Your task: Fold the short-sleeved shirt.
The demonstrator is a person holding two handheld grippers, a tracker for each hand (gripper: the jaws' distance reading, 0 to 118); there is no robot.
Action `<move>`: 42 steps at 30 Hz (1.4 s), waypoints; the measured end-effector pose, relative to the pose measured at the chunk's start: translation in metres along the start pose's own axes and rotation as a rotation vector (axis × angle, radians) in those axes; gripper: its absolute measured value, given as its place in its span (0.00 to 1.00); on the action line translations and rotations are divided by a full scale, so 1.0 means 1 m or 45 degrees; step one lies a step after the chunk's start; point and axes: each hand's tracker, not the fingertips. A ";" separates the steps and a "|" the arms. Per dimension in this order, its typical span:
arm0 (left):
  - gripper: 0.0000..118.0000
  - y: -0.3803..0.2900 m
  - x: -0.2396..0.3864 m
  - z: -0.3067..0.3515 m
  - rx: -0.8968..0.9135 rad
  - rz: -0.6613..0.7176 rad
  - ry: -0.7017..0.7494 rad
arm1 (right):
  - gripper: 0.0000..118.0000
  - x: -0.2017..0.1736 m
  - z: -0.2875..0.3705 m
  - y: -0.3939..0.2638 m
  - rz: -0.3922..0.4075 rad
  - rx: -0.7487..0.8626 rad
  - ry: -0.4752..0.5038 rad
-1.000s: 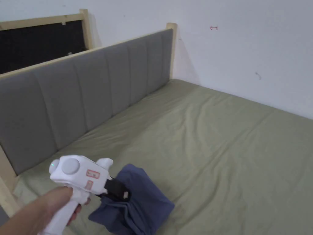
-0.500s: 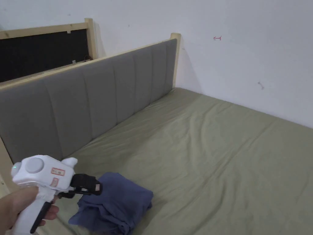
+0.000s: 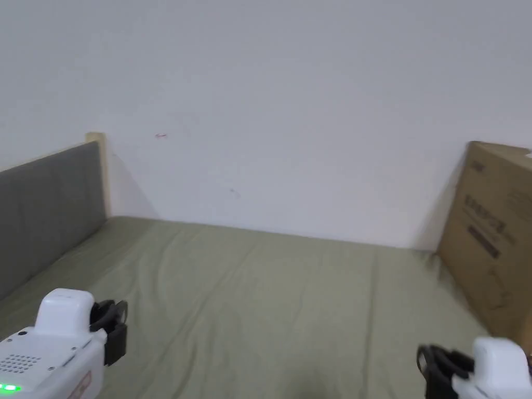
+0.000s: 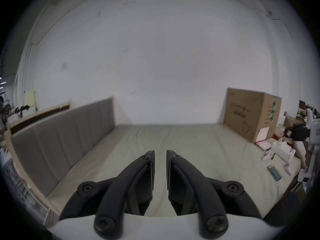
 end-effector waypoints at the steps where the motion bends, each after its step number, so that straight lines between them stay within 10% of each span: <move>1: 0.13 0.015 0.022 -0.001 0.030 0.010 -0.018 | 0.10 0.002 0.003 0.017 0.021 0.050 -0.031; 10: 0.13 0.093 0.117 -0.002 0.190 -0.049 -0.122 | 0.10 0.017 0.006 0.079 0.102 0.243 -0.224; 22: 0.15 0.100 0.118 -0.006 0.178 -0.073 -0.120 | 0.15 0.010 0.004 0.088 0.013 0.235 -0.107; 30: 0.45 0.096 0.112 -0.007 0.160 -0.041 -0.126 | 0.42 -0.001 -0.002 0.084 0.036 0.198 -0.104; 36: 0.95 0.093 0.110 -0.008 0.170 -0.029 -0.121 | 0.75 -0.004 -0.003 0.084 0.052 0.187 -0.089; 42: 0.98 0.092 0.112 -0.010 0.173 -0.029 -0.128 | 0.90 -0.005 0.000 0.081 0.043 0.194 -0.047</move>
